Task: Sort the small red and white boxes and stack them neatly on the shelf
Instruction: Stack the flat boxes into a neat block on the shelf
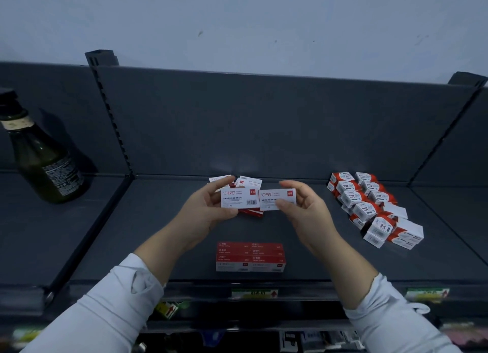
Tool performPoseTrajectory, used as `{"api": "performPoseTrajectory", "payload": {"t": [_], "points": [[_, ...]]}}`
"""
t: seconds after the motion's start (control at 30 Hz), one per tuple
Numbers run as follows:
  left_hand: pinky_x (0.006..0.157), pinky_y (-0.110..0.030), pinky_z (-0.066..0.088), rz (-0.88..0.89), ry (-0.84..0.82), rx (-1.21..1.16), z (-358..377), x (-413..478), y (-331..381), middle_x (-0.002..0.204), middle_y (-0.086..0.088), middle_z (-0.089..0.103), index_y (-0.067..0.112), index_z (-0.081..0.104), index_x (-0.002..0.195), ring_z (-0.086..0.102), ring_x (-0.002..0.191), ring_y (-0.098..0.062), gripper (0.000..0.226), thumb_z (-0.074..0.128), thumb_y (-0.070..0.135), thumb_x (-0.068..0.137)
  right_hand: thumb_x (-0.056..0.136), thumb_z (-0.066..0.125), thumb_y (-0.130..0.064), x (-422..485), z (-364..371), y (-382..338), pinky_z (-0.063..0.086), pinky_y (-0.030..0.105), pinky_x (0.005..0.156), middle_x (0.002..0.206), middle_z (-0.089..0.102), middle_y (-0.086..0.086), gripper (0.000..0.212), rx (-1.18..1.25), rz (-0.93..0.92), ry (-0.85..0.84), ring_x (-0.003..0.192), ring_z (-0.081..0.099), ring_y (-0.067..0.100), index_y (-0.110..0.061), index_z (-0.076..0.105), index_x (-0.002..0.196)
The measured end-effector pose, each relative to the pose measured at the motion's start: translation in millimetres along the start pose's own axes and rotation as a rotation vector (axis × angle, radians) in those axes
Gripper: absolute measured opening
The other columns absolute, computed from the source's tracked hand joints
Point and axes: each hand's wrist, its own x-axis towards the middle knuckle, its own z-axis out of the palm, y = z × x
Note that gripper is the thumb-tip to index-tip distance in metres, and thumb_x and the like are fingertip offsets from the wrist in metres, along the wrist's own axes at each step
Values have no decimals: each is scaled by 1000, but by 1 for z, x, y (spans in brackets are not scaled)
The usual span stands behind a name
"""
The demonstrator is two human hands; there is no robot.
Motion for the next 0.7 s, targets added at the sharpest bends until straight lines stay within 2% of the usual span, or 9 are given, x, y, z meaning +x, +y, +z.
{"api": "performPoseTrajectory", "payload": {"t": [0.13,0.27,0.5,0.7], "points": [[96,-34,53,-42,-33,-3,2,-5,1,118,-12,69,10,59,127,67,108,-24,55,53,-23,83,90,62,4,-2,3,1,55,31,87,103,73,5,31,-2,19,-4,103,69,22,-19,63,111],[89,-34,57,-57,-29,-67,1,-8,2,118,-13,68,10,59,124,67,108,-26,52,50,-23,85,91,61,4,-4,7,4,55,39,92,100,74,4,29,6,39,-8,103,68,25,-19,63,108],[91,-35,57,-37,-21,-85,2,-13,7,111,-12,69,7,57,119,68,103,-24,47,46,-25,86,91,60,5,-6,15,4,55,34,88,105,72,6,29,53,8,8,105,68,24,-19,63,107],[92,-34,56,-54,-22,-56,-2,-15,8,115,-14,66,8,58,116,67,106,-26,46,46,-24,87,91,59,6,-7,19,2,56,28,83,98,73,3,26,82,15,-8,103,69,23,-16,61,104]]}}
